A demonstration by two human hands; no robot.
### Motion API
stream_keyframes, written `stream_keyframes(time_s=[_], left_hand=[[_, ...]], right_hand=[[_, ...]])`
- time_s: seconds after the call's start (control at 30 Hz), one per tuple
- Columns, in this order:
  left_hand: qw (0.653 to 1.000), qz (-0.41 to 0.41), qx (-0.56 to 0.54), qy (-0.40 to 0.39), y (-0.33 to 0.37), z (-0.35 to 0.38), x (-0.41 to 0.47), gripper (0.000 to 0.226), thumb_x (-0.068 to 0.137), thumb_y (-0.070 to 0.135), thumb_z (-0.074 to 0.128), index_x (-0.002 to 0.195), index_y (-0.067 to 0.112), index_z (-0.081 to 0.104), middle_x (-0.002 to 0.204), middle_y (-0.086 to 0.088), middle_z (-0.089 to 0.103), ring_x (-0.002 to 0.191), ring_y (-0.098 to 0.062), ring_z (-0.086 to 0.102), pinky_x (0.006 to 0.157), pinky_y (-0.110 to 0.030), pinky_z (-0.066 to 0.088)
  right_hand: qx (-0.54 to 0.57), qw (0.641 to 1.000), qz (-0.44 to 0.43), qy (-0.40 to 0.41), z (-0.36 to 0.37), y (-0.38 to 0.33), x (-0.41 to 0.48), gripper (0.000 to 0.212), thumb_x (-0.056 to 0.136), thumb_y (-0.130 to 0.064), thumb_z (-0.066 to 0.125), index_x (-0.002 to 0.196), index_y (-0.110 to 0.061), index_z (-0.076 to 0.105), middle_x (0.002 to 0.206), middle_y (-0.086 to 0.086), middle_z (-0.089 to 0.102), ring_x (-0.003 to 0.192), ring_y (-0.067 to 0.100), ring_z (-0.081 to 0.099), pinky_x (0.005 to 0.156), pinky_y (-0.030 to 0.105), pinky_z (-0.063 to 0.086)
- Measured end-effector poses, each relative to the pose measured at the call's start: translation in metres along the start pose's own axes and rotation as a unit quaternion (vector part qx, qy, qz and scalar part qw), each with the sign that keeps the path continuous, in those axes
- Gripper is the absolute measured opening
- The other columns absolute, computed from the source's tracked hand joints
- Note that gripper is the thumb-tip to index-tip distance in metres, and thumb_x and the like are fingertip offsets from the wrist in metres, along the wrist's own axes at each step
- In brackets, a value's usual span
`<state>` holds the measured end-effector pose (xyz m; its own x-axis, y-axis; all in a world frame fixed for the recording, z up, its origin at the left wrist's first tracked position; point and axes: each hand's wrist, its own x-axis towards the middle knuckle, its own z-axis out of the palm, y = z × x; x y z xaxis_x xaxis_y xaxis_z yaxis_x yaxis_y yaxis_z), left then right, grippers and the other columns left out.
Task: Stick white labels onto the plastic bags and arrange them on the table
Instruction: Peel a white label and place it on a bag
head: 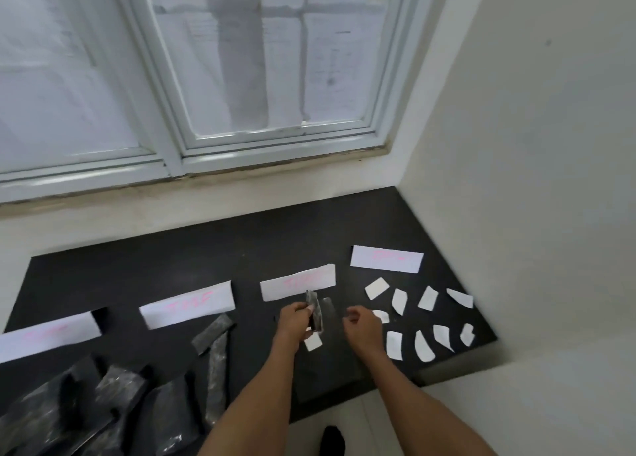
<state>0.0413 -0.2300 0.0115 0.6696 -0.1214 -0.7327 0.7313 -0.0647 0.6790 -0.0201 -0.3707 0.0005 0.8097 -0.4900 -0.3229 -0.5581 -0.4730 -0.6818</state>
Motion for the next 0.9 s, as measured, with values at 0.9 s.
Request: stream_keyframes(time_s=[0.9], left_hand=[[0.997,-0.059,-0.017,-0.036,0.019,0.052,0.028,0.021,0.096,0.005,0.049,0.114,0.009,0.059,0.103,-0.012,0.067,0.094,-0.024,0.065,0.074,-0.037,0.053]], right_hand=[[-0.091,0.991,0.042,0.089,-0.045,0.022,0.079,0.025,0.085,-0.012,0.053,0.107,-0.014,0.065,0.109,0.006,0.067,0.104,0.027,0.06,0.084,0.031,0.046]])
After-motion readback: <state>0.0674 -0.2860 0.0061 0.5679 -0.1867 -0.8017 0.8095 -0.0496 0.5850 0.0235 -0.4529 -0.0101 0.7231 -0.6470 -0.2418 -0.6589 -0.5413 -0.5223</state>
